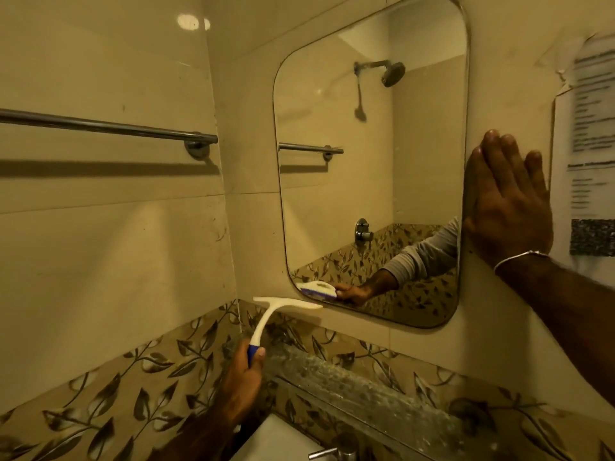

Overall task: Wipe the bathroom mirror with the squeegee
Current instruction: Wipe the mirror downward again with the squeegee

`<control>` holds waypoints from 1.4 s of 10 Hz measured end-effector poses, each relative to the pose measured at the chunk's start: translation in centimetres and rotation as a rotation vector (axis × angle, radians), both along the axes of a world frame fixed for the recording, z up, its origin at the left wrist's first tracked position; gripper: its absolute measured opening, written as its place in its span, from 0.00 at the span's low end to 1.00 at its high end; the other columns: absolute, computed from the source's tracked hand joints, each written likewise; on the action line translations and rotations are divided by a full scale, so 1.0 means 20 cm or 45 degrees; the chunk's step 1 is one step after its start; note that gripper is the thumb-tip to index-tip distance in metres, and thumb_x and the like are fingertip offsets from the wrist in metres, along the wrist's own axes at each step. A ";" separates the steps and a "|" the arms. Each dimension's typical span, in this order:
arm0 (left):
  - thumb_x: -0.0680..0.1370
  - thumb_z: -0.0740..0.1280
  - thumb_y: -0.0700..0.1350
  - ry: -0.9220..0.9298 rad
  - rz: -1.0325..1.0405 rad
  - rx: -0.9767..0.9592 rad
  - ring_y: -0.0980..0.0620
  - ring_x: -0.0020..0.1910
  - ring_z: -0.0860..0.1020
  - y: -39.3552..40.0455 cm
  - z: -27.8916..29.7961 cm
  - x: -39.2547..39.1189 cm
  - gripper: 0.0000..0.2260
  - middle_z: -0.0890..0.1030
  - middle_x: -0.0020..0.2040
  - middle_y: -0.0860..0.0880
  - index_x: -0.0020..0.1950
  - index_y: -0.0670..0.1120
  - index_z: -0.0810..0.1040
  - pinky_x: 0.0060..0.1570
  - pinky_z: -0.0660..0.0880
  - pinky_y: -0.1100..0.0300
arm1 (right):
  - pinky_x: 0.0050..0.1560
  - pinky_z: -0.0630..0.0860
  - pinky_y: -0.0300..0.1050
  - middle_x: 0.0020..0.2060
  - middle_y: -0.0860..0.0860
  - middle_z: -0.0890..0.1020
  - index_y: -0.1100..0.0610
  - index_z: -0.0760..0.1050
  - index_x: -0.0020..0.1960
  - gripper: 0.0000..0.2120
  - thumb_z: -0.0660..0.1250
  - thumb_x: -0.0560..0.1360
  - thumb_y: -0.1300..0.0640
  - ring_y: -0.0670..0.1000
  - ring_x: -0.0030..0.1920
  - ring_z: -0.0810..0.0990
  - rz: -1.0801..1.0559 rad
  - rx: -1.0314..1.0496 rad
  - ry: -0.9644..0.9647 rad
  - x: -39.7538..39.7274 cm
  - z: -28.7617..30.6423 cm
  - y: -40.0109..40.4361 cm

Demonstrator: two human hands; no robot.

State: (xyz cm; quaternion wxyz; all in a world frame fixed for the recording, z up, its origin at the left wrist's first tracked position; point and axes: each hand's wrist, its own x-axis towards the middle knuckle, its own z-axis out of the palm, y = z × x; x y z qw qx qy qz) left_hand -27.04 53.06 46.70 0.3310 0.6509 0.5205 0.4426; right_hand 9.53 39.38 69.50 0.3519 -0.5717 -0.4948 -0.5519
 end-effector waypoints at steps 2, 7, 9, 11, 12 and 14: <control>0.82 0.58 0.49 -0.201 0.048 0.427 0.48 0.32 0.75 0.00 0.46 0.07 0.05 0.76 0.39 0.44 0.57 0.52 0.69 0.30 0.74 0.56 | 0.80 0.41 0.54 0.78 0.63 0.60 0.67 0.60 0.77 0.33 0.59 0.73 0.64 0.62 0.79 0.56 0.021 0.042 -0.025 0.00 -0.01 0.00; 0.81 0.59 0.54 -0.490 0.011 0.882 0.53 0.32 0.75 0.14 1.84 0.53 0.11 0.74 0.39 0.50 0.60 0.50 0.66 0.31 0.75 0.58 | 0.80 0.45 0.52 0.78 0.65 0.59 0.67 0.60 0.77 0.33 0.54 0.74 0.58 0.59 0.78 0.58 0.001 0.040 -0.072 0.02 0.04 0.06; 0.82 0.58 0.54 -0.529 -0.068 0.754 0.54 0.30 0.73 0.17 1.84 0.63 0.11 0.74 0.41 0.48 0.61 0.50 0.66 0.26 0.72 0.59 | 0.26 0.66 0.39 0.41 0.56 0.72 0.61 0.72 0.64 0.24 0.45 0.86 0.46 0.46 0.27 0.62 2.832 -0.807 0.705 -0.25 0.51 1.28; 0.81 0.59 0.53 -0.539 -0.093 0.725 0.53 0.29 0.72 0.21 1.65 0.65 0.11 0.74 0.42 0.46 0.61 0.50 0.66 0.25 0.71 0.60 | 0.25 0.62 0.39 0.37 0.53 0.70 0.58 0.69 0.60 0.12 0.60 0.83 0.50 0.47 0.26 0.61 2.657 -0.642 1.004 -0.31 0.32 1.21; 0.81 0.59 0.53 -0.524 -0.107 0.711 0.53 0.28 0.71 0.22 1.49 0.64 0.10 0.74 0.40 0.46 0.60 0.53 0.66 0.26 0.70 0.58 | 0.28 0.64 0.39 0.42 0.49 0.71 0.55 0.72 0.64 0.24 0.41 0.86 0.47 0.46 0.29 0.65 3.034 -0.762 0.484 -0.24 0.17 1.14; 0.81 0.59 0.53 -0.449 -0.122 0.620 0.52 0.25 0.70 0.16 1.06 0.60 0.06 0.73 0.35 0.47 0.56 0.54 0.66 0.26 0.70 0.58 | 0.75 0.34 0.51 0.65 0.74 0.73 0.76 0.66 0.68 0.26 0.66 0.72 0.76 0.75 0.65 0.72 0.344 0.264 -0.307 -0.11 0.05 -0.08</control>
